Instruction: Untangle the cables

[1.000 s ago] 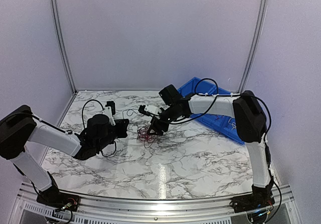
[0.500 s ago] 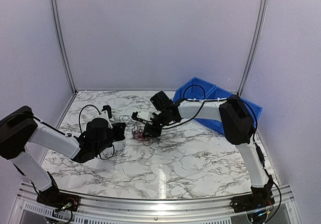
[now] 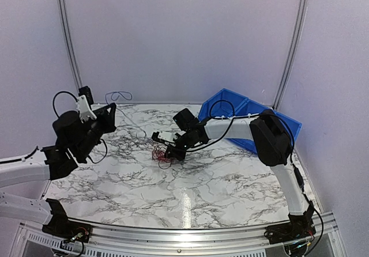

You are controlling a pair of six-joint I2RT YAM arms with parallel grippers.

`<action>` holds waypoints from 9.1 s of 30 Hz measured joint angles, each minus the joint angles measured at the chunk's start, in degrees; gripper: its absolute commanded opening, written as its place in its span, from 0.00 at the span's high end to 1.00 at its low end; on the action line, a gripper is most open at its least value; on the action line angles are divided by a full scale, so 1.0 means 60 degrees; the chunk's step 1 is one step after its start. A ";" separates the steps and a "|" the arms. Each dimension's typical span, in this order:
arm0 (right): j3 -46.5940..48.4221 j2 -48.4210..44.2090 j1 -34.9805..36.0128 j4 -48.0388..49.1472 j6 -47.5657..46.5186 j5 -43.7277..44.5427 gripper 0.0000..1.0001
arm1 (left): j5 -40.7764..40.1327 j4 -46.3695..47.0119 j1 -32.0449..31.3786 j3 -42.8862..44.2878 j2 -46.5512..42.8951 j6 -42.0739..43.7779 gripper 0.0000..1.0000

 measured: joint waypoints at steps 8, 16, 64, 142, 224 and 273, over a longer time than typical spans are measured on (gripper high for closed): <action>-0.0248 -0.0069 -0.0080 0.0310 0.0197 -0.0073 1.00 | -0.0678 -0.1880 0.0011 0.2572 -0.2033 0.1865 1.00; -0.0277 -0.0138 -0.0146 0.0182 0.0339 -0.0324 0.64 | -0.0535 -0.3413 0.0036 0.4477 -0.2051 0.2441 1.00; 0.1377 -0.3289 0.0022 0.0295 0.3027 -0.4124 0.38 | 0.3468 -0.2441 -0.0076 0.3362 -0.0117 -0.0470 1.00; 0.0353 -0.2364 -0.0423 0.0969 0.3198 -0.4007 1.00 | 0.1865 -0.2783 -0.0433 0.3308 -0.1985 0.1366 1.00; -0.0102 -0.4889 0.0007 -0.2612 0.0943 -0.4033 0.46 | 0.3708 0.8389 -0.0495 0.0029 0.7275 -0.1333 1.00; 0.1300 -0.4342 0.0131 -0.2674 0.2208 -0.5876 1.00 | 0.1821 0.6783 -0.0984 0.1064 0.7992 -0.0659 0.66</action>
